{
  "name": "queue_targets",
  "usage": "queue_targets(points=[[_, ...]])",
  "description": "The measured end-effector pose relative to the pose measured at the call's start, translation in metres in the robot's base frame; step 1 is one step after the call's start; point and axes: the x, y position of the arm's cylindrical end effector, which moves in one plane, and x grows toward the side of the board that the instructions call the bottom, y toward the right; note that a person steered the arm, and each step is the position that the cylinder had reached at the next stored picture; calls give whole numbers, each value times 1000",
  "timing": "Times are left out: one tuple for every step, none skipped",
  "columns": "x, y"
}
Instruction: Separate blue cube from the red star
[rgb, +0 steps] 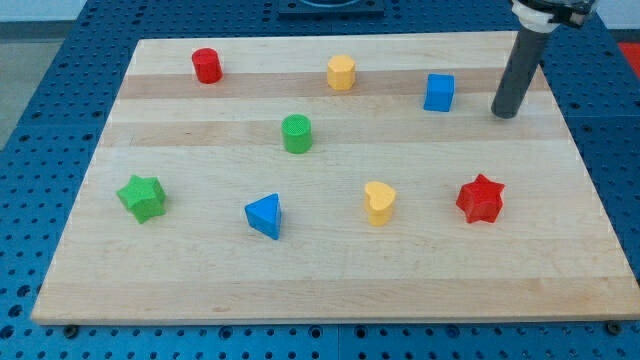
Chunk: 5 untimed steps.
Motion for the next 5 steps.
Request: queue_targets(points=[[21,0],[37,-12],[23,-64],[-9,-129],[-38,-102]])
